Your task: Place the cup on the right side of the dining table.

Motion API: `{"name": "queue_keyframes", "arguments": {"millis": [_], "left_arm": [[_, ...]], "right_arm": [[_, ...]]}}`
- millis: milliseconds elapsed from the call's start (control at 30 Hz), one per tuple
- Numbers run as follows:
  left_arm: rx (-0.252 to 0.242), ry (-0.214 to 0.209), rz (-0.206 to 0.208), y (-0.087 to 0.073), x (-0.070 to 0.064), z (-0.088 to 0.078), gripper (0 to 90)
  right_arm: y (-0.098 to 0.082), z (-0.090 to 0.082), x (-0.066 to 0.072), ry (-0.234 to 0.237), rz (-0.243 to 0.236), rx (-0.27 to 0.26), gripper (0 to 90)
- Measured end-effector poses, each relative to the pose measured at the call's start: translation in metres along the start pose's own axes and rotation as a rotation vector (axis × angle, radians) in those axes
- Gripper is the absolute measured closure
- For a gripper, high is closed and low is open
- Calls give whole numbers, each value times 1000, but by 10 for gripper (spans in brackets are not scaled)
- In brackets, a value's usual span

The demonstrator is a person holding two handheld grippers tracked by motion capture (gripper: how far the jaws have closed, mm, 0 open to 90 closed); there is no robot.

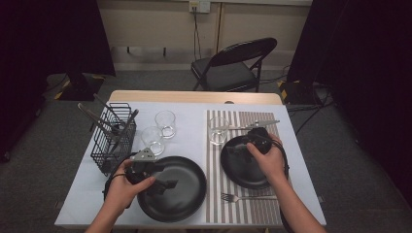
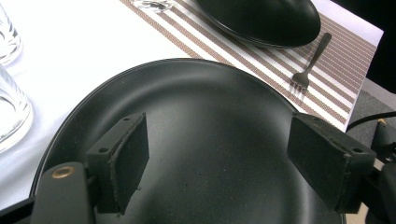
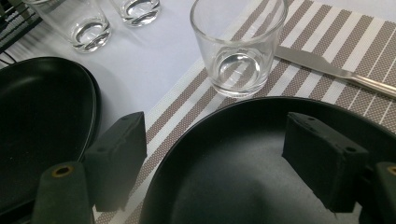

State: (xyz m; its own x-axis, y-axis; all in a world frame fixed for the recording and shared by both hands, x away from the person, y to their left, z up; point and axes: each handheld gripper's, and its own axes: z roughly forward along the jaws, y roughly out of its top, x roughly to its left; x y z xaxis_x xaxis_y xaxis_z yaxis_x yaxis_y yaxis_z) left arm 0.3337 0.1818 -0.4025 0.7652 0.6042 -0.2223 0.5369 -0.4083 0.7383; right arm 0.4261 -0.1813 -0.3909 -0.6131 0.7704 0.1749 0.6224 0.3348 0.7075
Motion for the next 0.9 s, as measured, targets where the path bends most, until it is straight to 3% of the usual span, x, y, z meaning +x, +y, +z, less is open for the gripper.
{"name": "queue_keyframes", "arguments": {"millis": [567,900], "left_arm": [[2,-2,2,0,-1,2,205],[9,-6,0,0,-2,5,205]], "right_arm": [[-19,-5,0,5,-15,6,211],[-31,-9,-3,11,3,-7,211]]}}
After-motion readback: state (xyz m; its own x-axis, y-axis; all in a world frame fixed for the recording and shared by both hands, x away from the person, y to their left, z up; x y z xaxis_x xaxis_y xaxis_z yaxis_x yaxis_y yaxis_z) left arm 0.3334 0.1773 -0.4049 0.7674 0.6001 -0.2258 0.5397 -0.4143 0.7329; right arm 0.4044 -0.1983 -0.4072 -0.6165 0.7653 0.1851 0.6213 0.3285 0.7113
